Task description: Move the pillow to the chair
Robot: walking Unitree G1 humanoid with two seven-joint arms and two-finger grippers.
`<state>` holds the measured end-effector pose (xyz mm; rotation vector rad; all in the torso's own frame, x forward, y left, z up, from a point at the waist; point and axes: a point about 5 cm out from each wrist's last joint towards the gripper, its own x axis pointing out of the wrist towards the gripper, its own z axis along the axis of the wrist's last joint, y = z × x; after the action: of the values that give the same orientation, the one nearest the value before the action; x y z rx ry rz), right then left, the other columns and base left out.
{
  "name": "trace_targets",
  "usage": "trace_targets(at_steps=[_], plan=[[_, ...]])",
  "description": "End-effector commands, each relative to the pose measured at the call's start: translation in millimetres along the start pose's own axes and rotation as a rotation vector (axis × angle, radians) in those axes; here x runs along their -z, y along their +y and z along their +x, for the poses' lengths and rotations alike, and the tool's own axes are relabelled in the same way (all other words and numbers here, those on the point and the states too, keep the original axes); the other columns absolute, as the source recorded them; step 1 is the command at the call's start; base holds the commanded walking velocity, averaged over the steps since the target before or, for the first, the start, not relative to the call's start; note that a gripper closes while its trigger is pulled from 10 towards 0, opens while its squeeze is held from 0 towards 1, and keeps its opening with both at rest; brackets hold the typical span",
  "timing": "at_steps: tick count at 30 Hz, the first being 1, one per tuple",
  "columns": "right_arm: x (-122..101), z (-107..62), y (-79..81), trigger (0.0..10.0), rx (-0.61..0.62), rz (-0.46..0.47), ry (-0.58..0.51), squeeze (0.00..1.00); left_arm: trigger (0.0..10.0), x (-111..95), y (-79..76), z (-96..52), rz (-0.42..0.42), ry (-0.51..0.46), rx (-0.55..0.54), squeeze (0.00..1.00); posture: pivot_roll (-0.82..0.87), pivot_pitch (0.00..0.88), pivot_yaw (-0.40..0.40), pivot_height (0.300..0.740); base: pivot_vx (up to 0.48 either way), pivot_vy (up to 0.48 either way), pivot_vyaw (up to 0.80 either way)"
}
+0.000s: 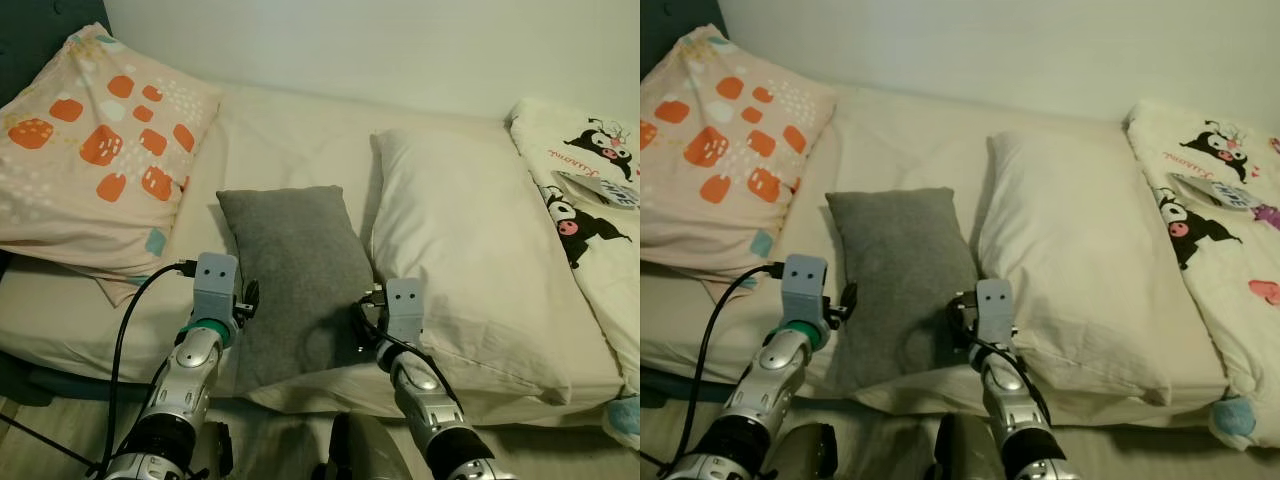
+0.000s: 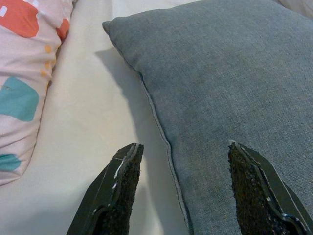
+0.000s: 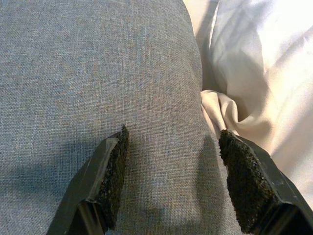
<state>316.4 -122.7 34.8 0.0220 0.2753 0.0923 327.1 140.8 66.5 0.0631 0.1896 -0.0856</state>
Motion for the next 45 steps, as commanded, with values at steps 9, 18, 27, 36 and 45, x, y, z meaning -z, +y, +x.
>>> trace_targets(at_steps=[9, 18, 27, 36, 45], plan=[[2.0, -0.4, -2.3, 10.0, 0.012, 0.006, 0.019, 0.00, 10.0, 2.4, -0.5, 0.6, -0.002, 0.023, 0.003, 0.00, 0.02, 0.063, -0.090, 0.622, 0.000, 0.000, 0.00], [3.8, -1.4, -0.5, 10.0, 0.012, 0.009, 0.022, 0.00, 10.0, 3.4, 0.9, -1.3, -0.001, 0.024, 0.001, 0.00, 0.02, 0.065, -0.088, 0.622, 0.000, 0.000, 0.00], [7.6, -3.6, -2.0, 10.0, 0.015, 0.007, 0.032, 0.00, 10.0, 6.0, -0.3, -2.9, -0.002, 0.030, 0.006, 0.00, 0.02, 0.078, -0.090, 0.622, 0.000, 0.000, 0.00], [6.2, -2.4, -1.9, 10.0, 0.014, 0.005, 0.034, 0.00, 10.0, 5.3, -0.2, -2.5, 0.000, 0.030, 0.006, 0.00, 0.02, 0.077, -0.091, 0.622, 0.000, 0.000, 0.00], [6.2, -2.4, 0.3, 10.0, 0.008, 0.006, 0.034, 0.00, 10.0, 5.3, -0.1, -2.5, 0.001, 0.030, 0.007, 0.00, 0.02, 0.075, -0.094, 0.622, 0.000, 0.000, 0.00]])
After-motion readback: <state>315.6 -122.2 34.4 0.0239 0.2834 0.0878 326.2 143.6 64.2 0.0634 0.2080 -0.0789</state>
